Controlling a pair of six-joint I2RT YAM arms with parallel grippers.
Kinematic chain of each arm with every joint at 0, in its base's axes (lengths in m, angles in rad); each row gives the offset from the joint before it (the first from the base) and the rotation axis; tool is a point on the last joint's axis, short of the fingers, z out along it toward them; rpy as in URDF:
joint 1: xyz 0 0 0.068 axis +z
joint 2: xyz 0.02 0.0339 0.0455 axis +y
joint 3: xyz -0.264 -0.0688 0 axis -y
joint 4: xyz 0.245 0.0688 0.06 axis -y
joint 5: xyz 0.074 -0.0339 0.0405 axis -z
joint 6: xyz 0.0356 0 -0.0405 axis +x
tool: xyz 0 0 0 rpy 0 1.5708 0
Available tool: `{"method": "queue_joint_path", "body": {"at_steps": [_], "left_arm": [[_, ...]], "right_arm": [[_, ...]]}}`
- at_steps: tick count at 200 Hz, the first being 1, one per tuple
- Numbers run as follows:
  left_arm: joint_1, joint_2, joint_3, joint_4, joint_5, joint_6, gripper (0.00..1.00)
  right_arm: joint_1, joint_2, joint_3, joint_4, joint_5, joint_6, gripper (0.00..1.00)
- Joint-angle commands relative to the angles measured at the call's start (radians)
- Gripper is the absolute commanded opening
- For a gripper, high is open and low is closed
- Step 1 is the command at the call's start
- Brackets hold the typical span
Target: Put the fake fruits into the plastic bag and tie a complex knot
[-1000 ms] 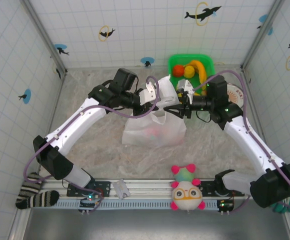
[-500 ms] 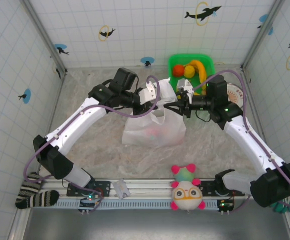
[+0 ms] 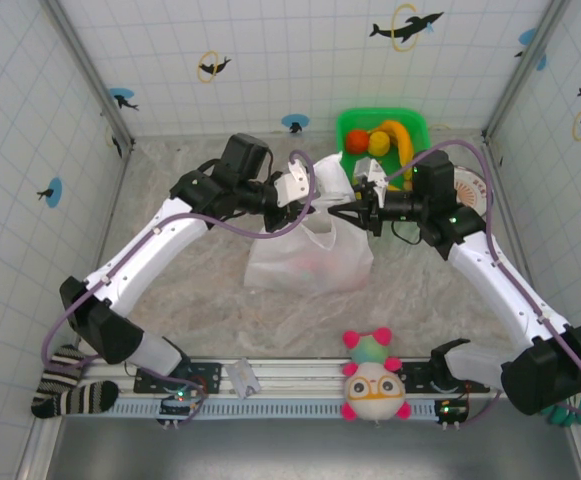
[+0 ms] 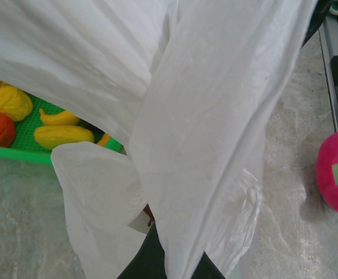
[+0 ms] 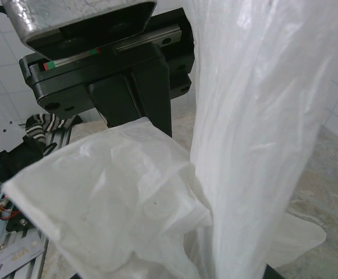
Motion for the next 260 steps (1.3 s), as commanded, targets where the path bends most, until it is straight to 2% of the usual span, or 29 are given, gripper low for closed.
{"method": "queue_joint_path", "body": {"at_steps": [1, 15, 72, 89, 141, 198, 199, 207, 220, 242, 260], "left_arm": [[-0.007, -0.017, 0.005, 0.004, -0.007, -0.005, 0.00], [-0.006, -0.008, 0.009, -0.005, -0.007, -0.004, 0.00], [-0.007, 0.029, 0.032, -0.041, -0.018, 0.002, 0.00], [-0.006, 0.029, 0.035, -0.043, -0.018, 0.003, 0.00], [-0.006, -0.002, 0.031, -0.018, -0.010, 0.003, 0.00], [-0.004, -0.031, 0.016, 0.020, -0.018, -0.011, 0.04], [-0.004, -0.030, 0.016, 0.020, -0.017, -0.011, 0.04], [-0.004, -0.027, 0.020, 0.019, -0.008, -0.010, 0.00], [-0.004, -0.020, 0.028, 0.013, -0.003, -0.008, 0.00], [-0.004, -0.003, 0.041, -0.005, 0.001, -0.003, 0.00], [-0.005, 0.019, 0.059, -0.028, 0.000, -0.001, 0.00]], "right_arm": [[0.006, -0.002, 0.047, 0.027, 0.002, -0.002, 0.34], [0.007, -0.003, 0.046, 0.032, 0.003, -0.001, 0.42], [0.009, -0.006, 0.051, 0.038, -0.002, 0.001, 0.42], [0.011, -0.006, 0.051, 0.037, -0.002, 0.003, 0.36], [0.012, -0.006, 0.051, 0.023, 0.003, -0.003, 0.00], [0.018, -0.007, 0.055, 0.021, 0.011, -0.008, 0.00], [0.017, -0.007, 0.054, 0.021, 0.011, -0.008, 0.00], [0.018, -0.007, 0.053, 0.021, 0.015, -0.007, 0.23], [0.023, -0.006, 0.053, 0.024, 0.015, -0.006, 0.38], [0.030, -0.005, 0.056, 0.025, 0.015, -0.005, 0.46], [0.035, -0.002, 0.057, 0.025, 0.021, -0.006, 0.47]]}}
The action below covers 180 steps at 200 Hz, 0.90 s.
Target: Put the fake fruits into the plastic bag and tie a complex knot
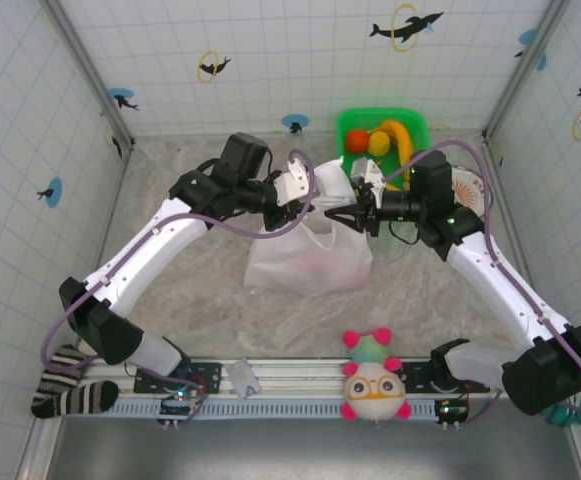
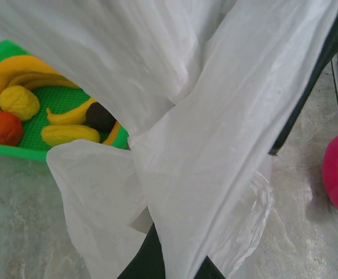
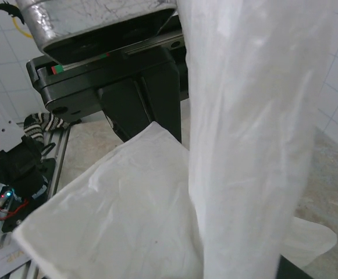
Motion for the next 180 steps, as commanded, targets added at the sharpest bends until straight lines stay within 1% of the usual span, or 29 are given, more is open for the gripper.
{"method": "queue_joint_path", "body": {"at_steps": [1, 56, 61, 115, 151, 180], "left_arm": [[-0.005, 0.022, 0.053, -0.031, 0.017, -0.001, 0.00], [-0.008, 0.079, 0.119, -0.089, 0.001, 0.006, 0.00], [-0.009, 0.082, 0.126, -0.095, -0.001, 0.006, 0.00], [-0.020, 0.131, 0.182, -0.133, -0.013, 0.006, 0.00], [-0.026, 0.143, 0.199, -0.134, -0.012, 0.003, 0.00], [-0.029, 0.147, 0.203, -0.131, -0.006, 0.001, 0.00]], "right_arm": [[0.011, -0.001, 0.053, 0.011, 0.002, -0.002, 0.47], [0.015, 0.008, 0.059, 0.008, 0.015, -0.019, 0.47], [0.015, 0.008, 0.059, -0.020, 0.014, -0.018, 0.47], [0.016, 0.012, 0.063, -0.047, 0.031, -0.040, 0.46], [0.015, 0.008, 0.059, -0.046, 0.033, -0.041, 0.44], [0.015, 0.004, 0.058, -0.044, 0.048, -0.040, 0.37]]}}
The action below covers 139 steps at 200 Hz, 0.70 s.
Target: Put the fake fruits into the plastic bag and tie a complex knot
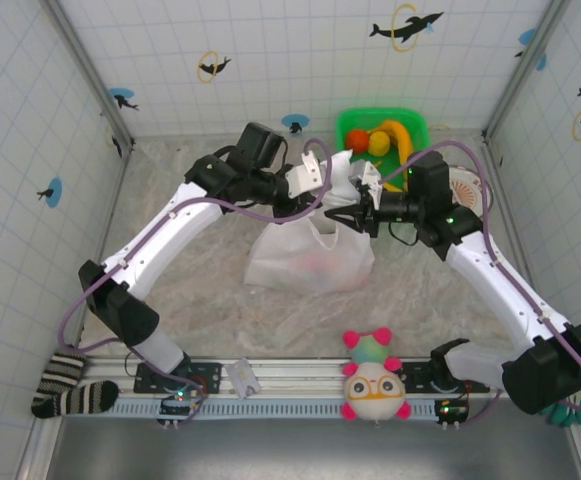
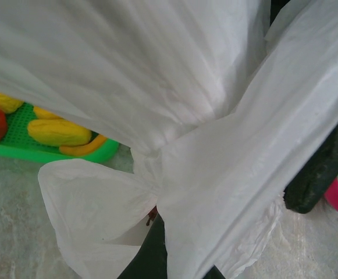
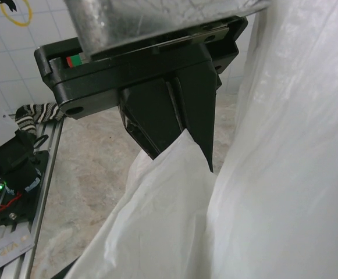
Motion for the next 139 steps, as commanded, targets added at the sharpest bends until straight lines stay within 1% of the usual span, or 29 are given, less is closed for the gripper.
{"method": "queue_joint_path", "body": {"at_steps": [1, 14, 24, 55, 62, 84, 104, 122, 139], "left_arm": [[-0.009, 0.015, 0.035, -0.015, 0.005, 0.001, 0.00], [-0.009, 0.015, 0.035, -0.013, 0.000, 0.000, 0.00], [-0.009, 0.013, 0.032, -0.013, -0.001, 0.003, 0.06], [-0.009, -0.006, 0.023, -0.010, -0.026, 0.008, 0.12], [-0.009, -0.011, 0.022, -0.012, -0.021, 0.011, 0.16], [-0.006, -0.044, 0.001, 0.000, -0.005, 0.016, 0.32], [0.004, -0.094, -0.053, 0.064, 0.047, 0.012, 0.48], [0.017, -0.128, -0.085, 0.117, 0.114, 0.005, 0.58], [0.043, -0.137, -0.097, 0.154, 0.195, -0.008, 0.62]], "right_arm": [[0.008, -0.001, 0.053, -0.004, 0.009, -0.005, 0.36], [0.005, -0.006, 0.052, -0.003, 0.009, -0.005, 0.31], [0.003, -0.012, 0.049, -0.001, 0.012, -0.006, 0.27], [0.002, -0.020, 0.047, 0.005, 0.009, -0.001, 0.06], [0.002, -0.018, 0.047, 0.008, 0.009, 0.002, 0.04], [0.004, -0.016, 0.049, 0.014, 0.009, 0.004, 0.02], [0.006, -0.015, 0.050, 0.018, 0.009, 0.004, 0.02], [0.008, -0.016, 0.048, 0.024, 0.007, 0.004, 0.02], [0.010, -0.016, 0.047, 0.028, 0.006, 0.002, 0.02]]}}
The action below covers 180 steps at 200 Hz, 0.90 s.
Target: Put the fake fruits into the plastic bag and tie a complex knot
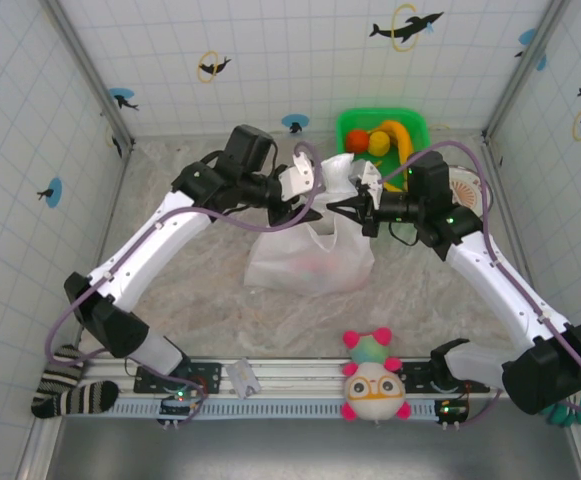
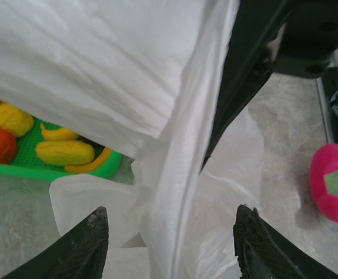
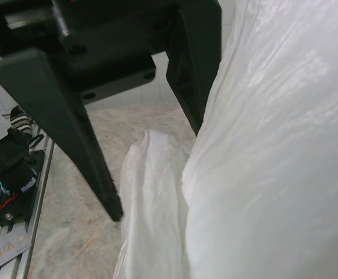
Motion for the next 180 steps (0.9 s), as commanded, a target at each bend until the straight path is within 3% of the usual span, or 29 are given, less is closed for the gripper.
{"method": "queue_joint_path", "body": {"at_steps": [1, 32, 122, 180], "left_arm": [[0.033, -0.037, -0.021, 0.084, 0.139, -0.010, 0.62], [0.042, -0.011, -0.016, 0.103, 0.207, -0.008, 0.73], [0.042, 0.075, 0.024, 0.153, 0.309, -0.029, 0.73], [0.044, 0.087, 0.028, 0.163, 0.352, -0.011, 0.52]], "right_arm": [[0.010, -0.016, 0.047, 0.030, -0.010, -0.001, 0.02], [0.015, -0.016, 0.044, 0.037, -0.016, -0.001, 0.02], [0.021, -0.019, 0.036, 0.037, -0.033, -0.007, 0.03], [0.022, -0.024, 0.028, 0.037, -0.043, -0.018, 0.04]]}}
